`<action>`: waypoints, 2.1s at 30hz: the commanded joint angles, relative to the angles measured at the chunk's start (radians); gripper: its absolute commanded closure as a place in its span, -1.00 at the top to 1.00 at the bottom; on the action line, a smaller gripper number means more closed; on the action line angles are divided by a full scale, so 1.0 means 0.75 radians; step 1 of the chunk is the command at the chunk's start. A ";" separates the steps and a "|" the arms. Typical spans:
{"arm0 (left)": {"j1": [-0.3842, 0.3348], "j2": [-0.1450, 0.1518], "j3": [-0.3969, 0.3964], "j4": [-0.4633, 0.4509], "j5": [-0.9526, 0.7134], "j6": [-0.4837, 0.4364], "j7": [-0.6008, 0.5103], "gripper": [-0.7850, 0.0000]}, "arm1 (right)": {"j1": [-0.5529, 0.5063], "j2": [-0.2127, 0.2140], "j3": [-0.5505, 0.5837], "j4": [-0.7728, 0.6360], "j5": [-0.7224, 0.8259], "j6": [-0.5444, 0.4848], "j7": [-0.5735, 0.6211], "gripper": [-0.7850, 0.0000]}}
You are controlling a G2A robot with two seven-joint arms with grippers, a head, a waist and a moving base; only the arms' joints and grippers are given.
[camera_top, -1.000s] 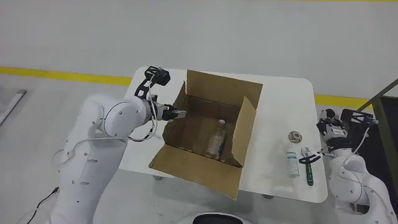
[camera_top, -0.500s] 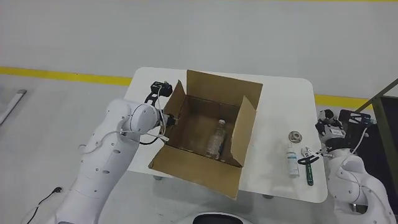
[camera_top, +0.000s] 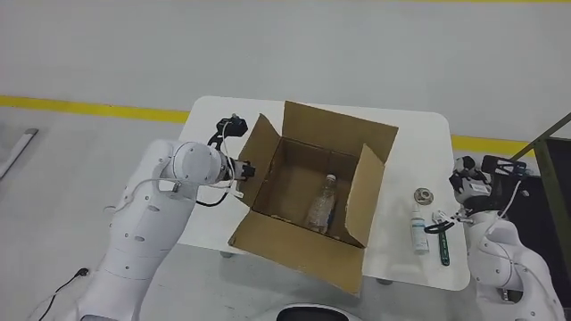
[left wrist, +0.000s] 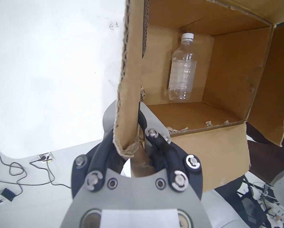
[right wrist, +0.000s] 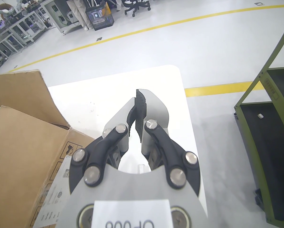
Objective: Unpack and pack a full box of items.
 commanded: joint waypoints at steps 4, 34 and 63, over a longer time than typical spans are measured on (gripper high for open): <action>0.011 0.001 -0.050 0.021 -0.129 0.109 0.007 -1.00 | 0.015 0.002 -0.002 0.006 -0.009 0.001 0.012 -1.00; 0.047 0.057 -0.068 -0.086 -0.053 0.242 -0.020 1.00 | 0.103 0.035 -0.144 0.068 -0.550 -0.022 0.574 -1.00; 0.047 0.058 -0.067 -0.090 -0.045 0.241 -0.020 1.00 | 0.076 0.061 -0.092 -0.105 -0.522 -0.248 1.305 0.18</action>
